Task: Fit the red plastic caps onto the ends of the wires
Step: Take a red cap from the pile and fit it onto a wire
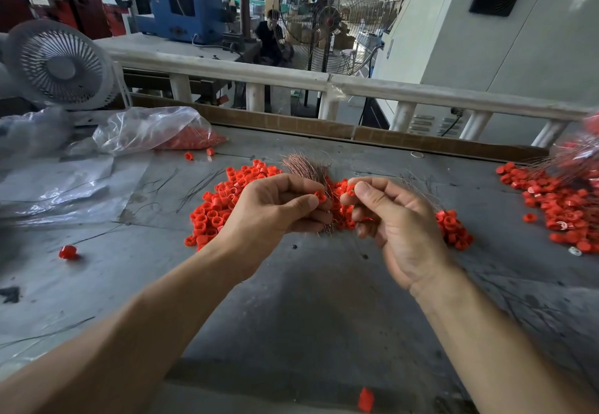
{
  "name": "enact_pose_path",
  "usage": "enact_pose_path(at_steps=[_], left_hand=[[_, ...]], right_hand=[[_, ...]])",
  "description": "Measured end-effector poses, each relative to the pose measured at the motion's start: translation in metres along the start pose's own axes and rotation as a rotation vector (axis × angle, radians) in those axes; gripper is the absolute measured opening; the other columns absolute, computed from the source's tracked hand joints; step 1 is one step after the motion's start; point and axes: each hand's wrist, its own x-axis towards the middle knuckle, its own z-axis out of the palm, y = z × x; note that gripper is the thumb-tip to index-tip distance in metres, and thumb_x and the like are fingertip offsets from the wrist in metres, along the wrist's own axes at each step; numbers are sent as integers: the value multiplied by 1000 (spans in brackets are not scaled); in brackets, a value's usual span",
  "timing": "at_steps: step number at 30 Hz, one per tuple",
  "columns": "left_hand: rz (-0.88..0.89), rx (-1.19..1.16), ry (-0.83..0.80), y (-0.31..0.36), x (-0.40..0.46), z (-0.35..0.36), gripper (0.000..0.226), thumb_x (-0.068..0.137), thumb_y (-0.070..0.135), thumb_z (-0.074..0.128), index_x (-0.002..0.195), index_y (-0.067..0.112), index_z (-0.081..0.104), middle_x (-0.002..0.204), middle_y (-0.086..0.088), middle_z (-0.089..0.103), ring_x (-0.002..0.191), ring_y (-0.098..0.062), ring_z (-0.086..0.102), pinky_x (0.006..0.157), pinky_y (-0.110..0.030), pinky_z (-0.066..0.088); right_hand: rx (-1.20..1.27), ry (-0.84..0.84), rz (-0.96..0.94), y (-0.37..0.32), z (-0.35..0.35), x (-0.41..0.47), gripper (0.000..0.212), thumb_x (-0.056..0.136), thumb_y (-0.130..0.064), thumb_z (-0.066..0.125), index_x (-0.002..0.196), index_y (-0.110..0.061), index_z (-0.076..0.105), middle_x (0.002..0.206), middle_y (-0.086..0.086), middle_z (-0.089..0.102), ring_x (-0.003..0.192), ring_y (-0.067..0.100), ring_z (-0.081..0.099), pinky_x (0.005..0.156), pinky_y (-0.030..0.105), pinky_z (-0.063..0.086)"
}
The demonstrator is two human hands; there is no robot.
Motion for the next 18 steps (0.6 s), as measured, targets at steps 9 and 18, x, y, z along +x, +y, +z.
enact_pose_path(at_steps=[9, 18], left_hand=[[2, 30, 4, 0, 0, 0, 14, 95, -3, 62, 106, 2, 70, 92, -15, 77, 86, -27, 75, 81, -37, 64], [-3, 59, -6, 2, -3, 1, 14, 96, -2, 62, 105, 4, 70, 92, -14, 77, 87, -26, 75, 84, -40, 63]], right_hand=[[41, 8, 39, 4, 2, 0, 9, 77, -25, 74, 76, -16, 76, 80, 7, 73, 62, 11, 55, 48, 21, 44], [-4, -20, -19, 7, 3, 1, 14, 74, -18, 78, 88, -14, 80, 84, 11, 71, 68, 11, 57, 53, 21, 48]])
